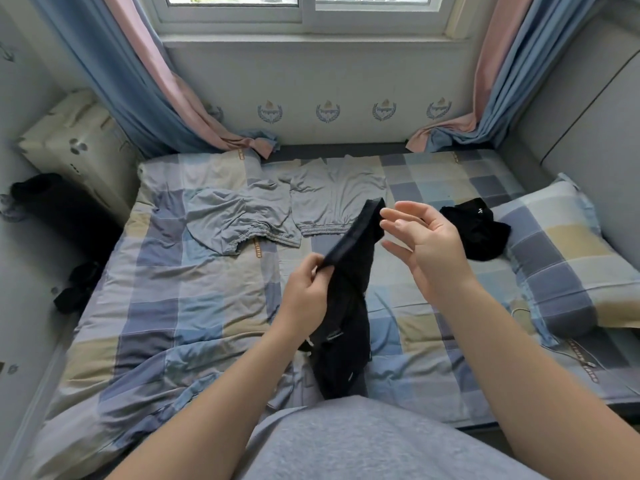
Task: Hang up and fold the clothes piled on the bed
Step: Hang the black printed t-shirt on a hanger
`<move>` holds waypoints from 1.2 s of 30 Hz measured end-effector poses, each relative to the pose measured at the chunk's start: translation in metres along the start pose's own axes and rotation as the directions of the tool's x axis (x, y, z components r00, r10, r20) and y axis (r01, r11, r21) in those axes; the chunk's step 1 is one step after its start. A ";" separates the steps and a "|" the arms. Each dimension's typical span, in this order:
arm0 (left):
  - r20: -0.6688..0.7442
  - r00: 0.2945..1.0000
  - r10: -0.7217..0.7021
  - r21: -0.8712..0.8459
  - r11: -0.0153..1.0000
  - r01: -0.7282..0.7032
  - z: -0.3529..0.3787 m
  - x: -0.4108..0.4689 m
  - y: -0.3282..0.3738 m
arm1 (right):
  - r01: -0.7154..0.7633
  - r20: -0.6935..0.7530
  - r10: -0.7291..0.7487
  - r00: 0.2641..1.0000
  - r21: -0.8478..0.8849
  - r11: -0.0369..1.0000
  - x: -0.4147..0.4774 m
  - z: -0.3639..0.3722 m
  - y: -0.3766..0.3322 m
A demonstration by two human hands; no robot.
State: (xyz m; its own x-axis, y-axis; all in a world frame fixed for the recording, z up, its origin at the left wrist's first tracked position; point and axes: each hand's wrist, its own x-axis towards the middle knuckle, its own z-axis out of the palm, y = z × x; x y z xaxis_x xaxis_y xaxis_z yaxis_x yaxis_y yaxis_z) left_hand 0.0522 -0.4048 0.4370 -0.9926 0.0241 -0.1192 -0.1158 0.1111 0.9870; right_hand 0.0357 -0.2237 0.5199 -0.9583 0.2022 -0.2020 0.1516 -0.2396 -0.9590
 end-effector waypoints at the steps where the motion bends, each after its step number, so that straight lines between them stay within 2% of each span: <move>1: -0.013 1.000 -0.001 -0.066 0.998 0.000 0.001 0.001 0.008 | -0.003 0.015 0.004 1.000 -0.038 0.999 -0.002 -0.004 0.004; 5: -0.072 0.996 -0.055 -0.229 0.973 0.037 0.002 0.003 0.031 | 0.038 0.188 0.000 0.982 -0.200 0.979 -0.014 -0.014 0.029; 8: -0.021 0.999 -0.041 -0.258 0.965 0.034 0.003 -0.002 0.047 | 0.103 0.359 0.043 0.932 -0.377 0.920 -0.018 -0.014 0.052; 10: 0.029 1.000 -0.007 -0.281 0.960 0.015 0.004 -0.007 0.059 | 0.111 0.410 0.109 0.906 -0.476 0.873 -0.021 -0.008 0.068; 14: 0.063 0.998 0.025 -0.351 0.936 -0.002 0.007 -0.012 0.077 | 0.019 0.291 0.160 0.943 -0.529 0.848 -0.022 -0.005 0.104; 19: 0.027 1.000 0.005 -0.412 0.911 0.007 0.003 -0.013 0.084 | 0.005 0.118 0.146 0.982 -0.796 0.605 -0.019 -0.034 0.126; 22: -0.047 0.998 -0.035 -0.419 0.908 0.012 -0.003 -0.013 0.076 | -0.041 0.061 0.158 0.986 -0.822 0.568 -0.019 -0.046 0.131; 24: -0.075 0.997 -0.006 -0.373 0.928 -0.022 -0.008 -0.009 0.066 | -0.056 0.052 0.166 0.985 -0.809 0.585 -0.018 -0.051 0.130; 26: -0.055 0.998 0.008 -0.271 0.962 -0.023 -0.013 -0.003 0.052 | -0.067 0.064 0.175 0.982 -0.757 0.650 -0.018 -0.052 0.125; 29: 0.018 0.991 -0.129 -0.077 0.989 0.130 -0.019 0.003 0.031 | -0.124 0.071 0.215 0.974 -0.627 0.769 -0.017 -0.052 0.111; 31: 0.060 0.974 -0.217 0.002 0.976 0.217 -0.016 0.001 0.021 | -0.156 0.083 0.245 0.966 -0.568 0.808 -0.017 -0.049 0.098; 34: 0.157 0.959 -0.235 0.239 0.951 0.194 -0.009 -0.004 0.007 | -0.148 0.079 0.213 0.974 -0.493 0.857 -0.020 -0.041 0.077; 36: 0.287 0.912 -0.292 0.345 0.920 0.186 -0.004 -0.008 -0.001 | -0.139 0.055 0.178 0.982 -0.420 0.897 -0.023 -0.033 0.063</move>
State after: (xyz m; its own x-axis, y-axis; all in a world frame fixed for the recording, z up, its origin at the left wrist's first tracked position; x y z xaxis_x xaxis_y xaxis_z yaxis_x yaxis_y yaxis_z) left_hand 0.0596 -0.4087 0.4378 -0.8609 0.2751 -0.4280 -0.2786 0.4490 0.8490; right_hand 0.0757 -0.2120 0.4573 -0.9279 0.1035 -0.3581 0.3707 0.1564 -0.9155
